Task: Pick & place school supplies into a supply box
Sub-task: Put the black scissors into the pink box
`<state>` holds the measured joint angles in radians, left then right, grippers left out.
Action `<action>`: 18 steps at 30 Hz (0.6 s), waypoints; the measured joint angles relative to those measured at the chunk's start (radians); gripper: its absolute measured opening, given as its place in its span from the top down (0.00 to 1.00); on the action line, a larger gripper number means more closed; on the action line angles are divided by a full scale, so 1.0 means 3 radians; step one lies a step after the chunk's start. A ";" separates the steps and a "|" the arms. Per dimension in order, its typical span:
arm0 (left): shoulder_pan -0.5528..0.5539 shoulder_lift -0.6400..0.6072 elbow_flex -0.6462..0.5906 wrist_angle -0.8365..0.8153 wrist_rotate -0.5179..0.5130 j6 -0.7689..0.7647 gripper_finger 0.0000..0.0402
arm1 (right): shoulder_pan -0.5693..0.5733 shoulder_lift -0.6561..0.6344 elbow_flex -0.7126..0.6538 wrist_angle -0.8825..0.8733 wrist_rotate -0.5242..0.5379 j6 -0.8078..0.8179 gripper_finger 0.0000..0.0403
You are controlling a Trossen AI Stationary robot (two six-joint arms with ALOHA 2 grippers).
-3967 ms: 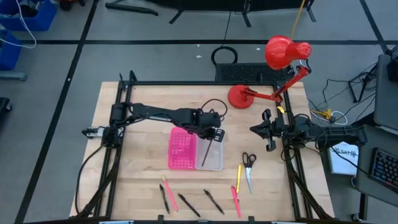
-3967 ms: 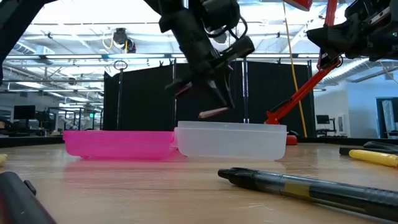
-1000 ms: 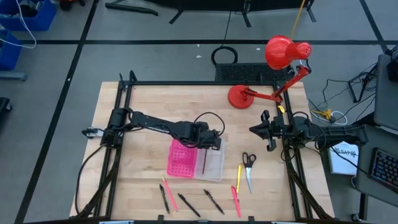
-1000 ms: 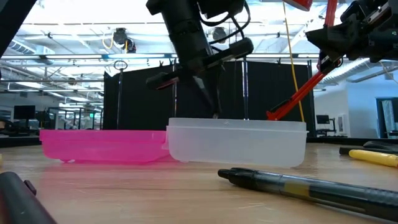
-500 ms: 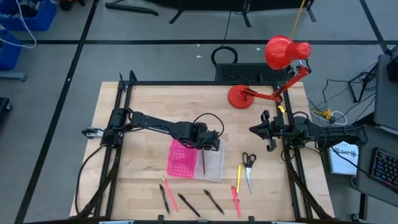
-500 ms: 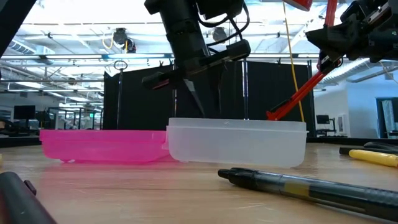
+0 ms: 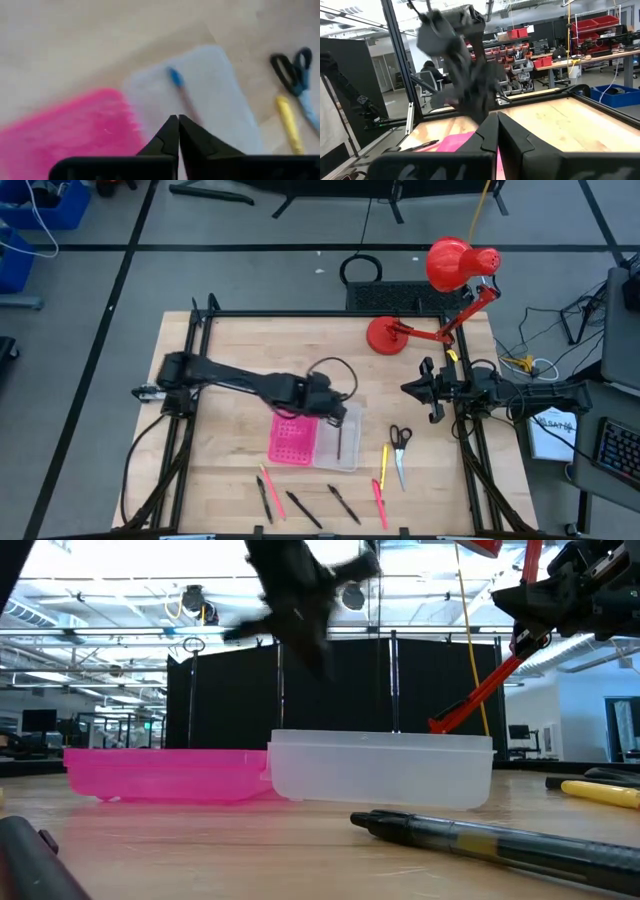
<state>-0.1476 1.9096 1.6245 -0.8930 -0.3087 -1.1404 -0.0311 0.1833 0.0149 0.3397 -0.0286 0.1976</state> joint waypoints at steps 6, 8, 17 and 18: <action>-0.0289 -0.0679 0.0000 -0.0533 -0.0865 0.0367 0.99 | 0.0001 0.0000 0.0001 0.0000 0.0001 -0.0001 1.00; -0.0394 -0.0847 0.0000 -0.0575 -0.1049 0.0508 0.99 | 0.0001 0.0000 -0.0001 0.0000 0.0001 0.0000 1.00; -0.0717 -0.1567 -0.0284 -0.0561 -0.1388 0.0976 0.99 | 0.0001 0.0000 0.0001 0.0000 0.0001 0.0000 1.00; -0.0767 -0.1641 -0.0389 -0.0526 -0.1423 0.1021 0.99 | 0.0001 0.0000 0.0001 0.0000 0.0001 -0.0001 1.00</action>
<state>-0.3777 1.4172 1.5079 -1.0509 -0.7357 -0.8340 -0.0307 0.1833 0.0151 0.3397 -0.0284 0.1974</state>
